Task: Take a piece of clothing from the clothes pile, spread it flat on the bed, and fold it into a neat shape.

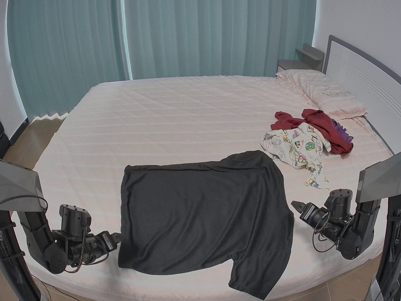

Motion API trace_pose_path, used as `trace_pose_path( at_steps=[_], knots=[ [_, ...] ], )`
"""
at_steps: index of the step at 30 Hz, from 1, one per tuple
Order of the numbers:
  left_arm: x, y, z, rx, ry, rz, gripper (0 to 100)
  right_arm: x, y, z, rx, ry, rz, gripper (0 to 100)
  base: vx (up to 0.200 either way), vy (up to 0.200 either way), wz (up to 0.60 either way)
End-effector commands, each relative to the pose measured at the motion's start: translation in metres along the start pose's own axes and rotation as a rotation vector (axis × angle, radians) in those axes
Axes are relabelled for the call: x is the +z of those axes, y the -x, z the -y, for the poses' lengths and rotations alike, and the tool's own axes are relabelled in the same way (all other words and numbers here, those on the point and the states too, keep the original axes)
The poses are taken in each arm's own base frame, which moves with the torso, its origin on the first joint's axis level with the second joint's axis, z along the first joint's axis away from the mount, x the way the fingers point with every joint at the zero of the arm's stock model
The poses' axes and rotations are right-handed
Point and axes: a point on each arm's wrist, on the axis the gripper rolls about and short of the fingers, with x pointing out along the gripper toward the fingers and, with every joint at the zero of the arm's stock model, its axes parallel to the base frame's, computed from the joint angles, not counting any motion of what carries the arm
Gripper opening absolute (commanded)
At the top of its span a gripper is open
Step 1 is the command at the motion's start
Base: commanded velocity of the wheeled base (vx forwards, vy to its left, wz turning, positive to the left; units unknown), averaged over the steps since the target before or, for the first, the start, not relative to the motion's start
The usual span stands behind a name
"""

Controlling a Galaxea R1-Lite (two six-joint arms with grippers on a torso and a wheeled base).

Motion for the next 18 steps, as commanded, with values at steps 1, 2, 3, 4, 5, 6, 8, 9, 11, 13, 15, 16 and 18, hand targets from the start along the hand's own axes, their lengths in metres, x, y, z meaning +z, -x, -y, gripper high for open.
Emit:
trace_pose_path(
  at_steps=[1, 2, 3, 4, 5, 6, 8, 9, 11, 13, 15, 16, 18],
  knots=[
    [-0.017, 0.006, -0.004, 0.017, 0.003, -0.058, 100, -0.007, 0.015, 0.004, -0.007, -0.039, -0.041, 100, 0.0, 0.0, 0.0],
    [-0.019, 0.005, -0.004, 0.02, 0.008, -0.066, 100, -0.007, 0.015, 0.005, -0.007, -0.055, -0.045, 100, 0.0, 0.0, 0.0],
    [-0.021, 0.004, -0.003, 0.023, 0.012, -0.072, 100, -0.009, 0.015, 0.004, -0.008, -0.066, -0.051, 100, 0.0, 0.0, 0.0],
    [-0.024, 0.002, 0.0, 0.024, 0.014, -0.081, 100, -0.01, 0.014, 0.005, -0.008, -0.083, -0.059, 100, 0.0, 0.0, 0.0],
    [-0.028, 0.001, 0.002, 0.029, 0.018, -0.09, 100, -0.011, 0.014, 0.005, -0.004, -0.098, -0.068, 100, 0.0, 0.0, 0.0],
    [-0.029, 0.0, 0.003, 0.03, 0.023, -0.088, 100, -0.012, 0.015, 0.005, -0.003, -0.103, -0.073, 100, 0.0, 0.0, 0.0],
    [-0.033, -0.009, 0.011, 0.04, 0.057, -0.075, 100, -0.015, 0.016, 0.004, 0.004, -0.134, -0.087, 100, 0.0, 0.0, 0.0],
    [-0.033, -0.016, 0.017, 0.044, 0.087, -0.058, 100, -0.014, 0.016, 0.004, 0.005, -0.145, -0.087, 100, 0.0, 0.0, 0.0],
    [-0.035, -0.024, 0.023, 0.058, 0.129, -0.026, 100, -0.013, 0.016, 0.003, 0.015, -0.157, -0.077, 100, 0.0, 0.0, 0.0],
    [-0.038, -0.027, 0.028, 0.059, 0.144, -0.019, 100, -0.014, 0.016, 0.003, 0.017, -0.162, -0.075, 100, 0.0, 0.0, 0.0],
    [-0.049, -0.035, 0.033, 0.073, 0.134, -0.032, 100, -0.017, 0.017, 0.006, 0.01, -0.162, -0.083, 100, 0.0, 0.0, 0.0],
    [-0.049, -0.036, 0.034, 0.076, 0.133, -0.02, 100, -0.018, 0.018, 0.006, 0.01, -0.16, -0.087, 100, 0.0, 0.0, 0.0],
    [-0.049, -0.039, 0.037, 0.079, 0.127, -0.001, 100, -0.018, 0.018, 0.005, 0.012, -0.161, -0.087, 100, 0.0, 0.0, 0.0]
  ],
)
